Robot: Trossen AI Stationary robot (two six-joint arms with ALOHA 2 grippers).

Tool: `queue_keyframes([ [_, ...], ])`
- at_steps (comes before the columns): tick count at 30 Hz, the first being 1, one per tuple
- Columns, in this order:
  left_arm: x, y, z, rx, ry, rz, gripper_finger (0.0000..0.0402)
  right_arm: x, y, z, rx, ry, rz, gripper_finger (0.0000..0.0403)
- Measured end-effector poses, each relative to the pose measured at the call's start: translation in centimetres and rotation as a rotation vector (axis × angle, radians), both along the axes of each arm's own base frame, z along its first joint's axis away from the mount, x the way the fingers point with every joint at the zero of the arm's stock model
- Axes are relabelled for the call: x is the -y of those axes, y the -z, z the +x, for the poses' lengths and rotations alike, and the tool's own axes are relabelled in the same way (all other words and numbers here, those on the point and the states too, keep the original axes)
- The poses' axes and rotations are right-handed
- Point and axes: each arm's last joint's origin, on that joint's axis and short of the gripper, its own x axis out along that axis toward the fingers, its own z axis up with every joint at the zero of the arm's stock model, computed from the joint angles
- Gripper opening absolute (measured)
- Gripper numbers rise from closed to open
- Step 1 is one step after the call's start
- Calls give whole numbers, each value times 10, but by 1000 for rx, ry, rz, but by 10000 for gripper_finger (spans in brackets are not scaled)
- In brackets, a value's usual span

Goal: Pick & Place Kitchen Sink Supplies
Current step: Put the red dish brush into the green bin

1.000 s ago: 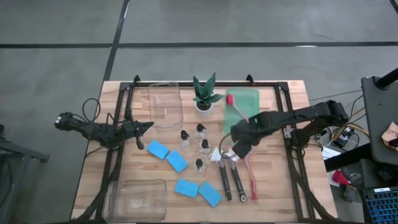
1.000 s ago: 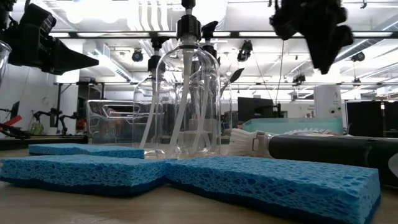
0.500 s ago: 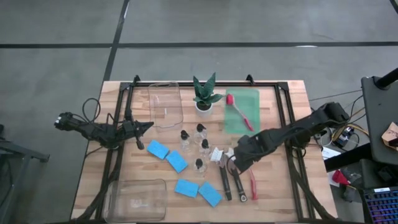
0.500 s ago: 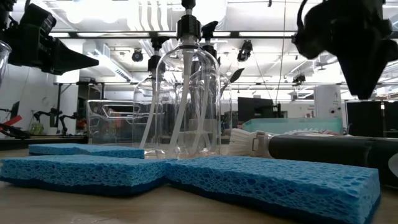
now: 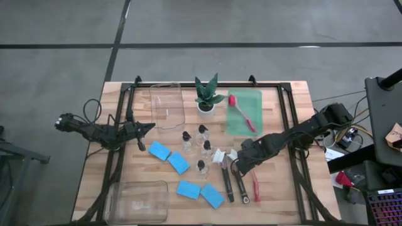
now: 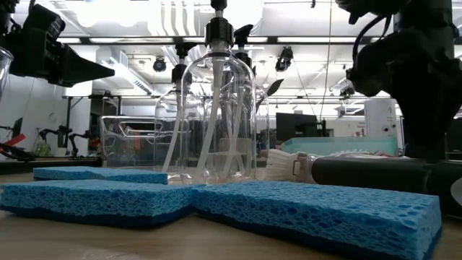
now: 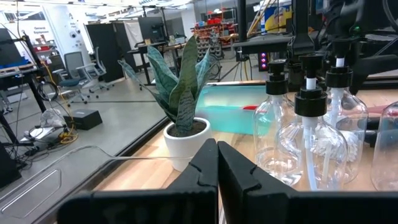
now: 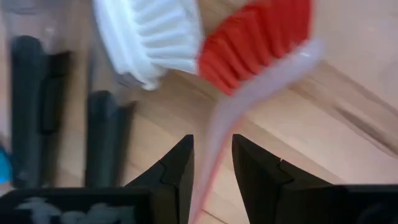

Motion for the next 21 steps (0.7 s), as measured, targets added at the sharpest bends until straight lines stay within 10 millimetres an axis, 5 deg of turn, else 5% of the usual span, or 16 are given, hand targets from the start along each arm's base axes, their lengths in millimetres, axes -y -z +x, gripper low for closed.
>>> queue_keyframes([
  [21,0,0,0,0,0,0,0,-7,18,-8,38,48,2,150],
])
